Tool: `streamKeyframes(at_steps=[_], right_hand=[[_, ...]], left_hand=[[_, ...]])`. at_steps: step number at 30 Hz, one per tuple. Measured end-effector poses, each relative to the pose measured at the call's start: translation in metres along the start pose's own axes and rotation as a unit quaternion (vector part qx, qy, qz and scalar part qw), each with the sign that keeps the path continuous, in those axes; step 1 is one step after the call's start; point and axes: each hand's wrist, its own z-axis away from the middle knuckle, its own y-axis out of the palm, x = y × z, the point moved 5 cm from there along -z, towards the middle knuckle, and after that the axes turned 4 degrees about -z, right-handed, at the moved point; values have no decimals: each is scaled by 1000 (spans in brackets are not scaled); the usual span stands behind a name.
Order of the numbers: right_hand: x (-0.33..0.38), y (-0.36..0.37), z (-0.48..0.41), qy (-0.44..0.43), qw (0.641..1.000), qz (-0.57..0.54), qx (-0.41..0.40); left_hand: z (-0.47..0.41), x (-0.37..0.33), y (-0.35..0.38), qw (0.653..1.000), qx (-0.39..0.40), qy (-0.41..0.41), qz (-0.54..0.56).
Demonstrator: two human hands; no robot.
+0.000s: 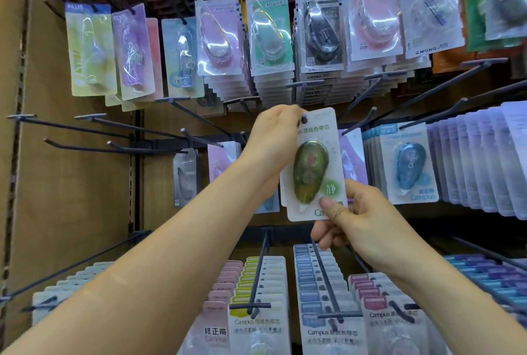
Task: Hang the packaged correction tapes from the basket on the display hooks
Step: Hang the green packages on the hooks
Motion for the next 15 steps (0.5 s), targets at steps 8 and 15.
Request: streamKeyframes(at_steps=[8,15], right_hand=[[-1,-6,-3,110,993,-18,24],[-6,-13,-2,122,958,254,56]], left_hand=[[8,50,-19,997,71,-38,1],[-7,57,-30,996,16,-24,-85]])
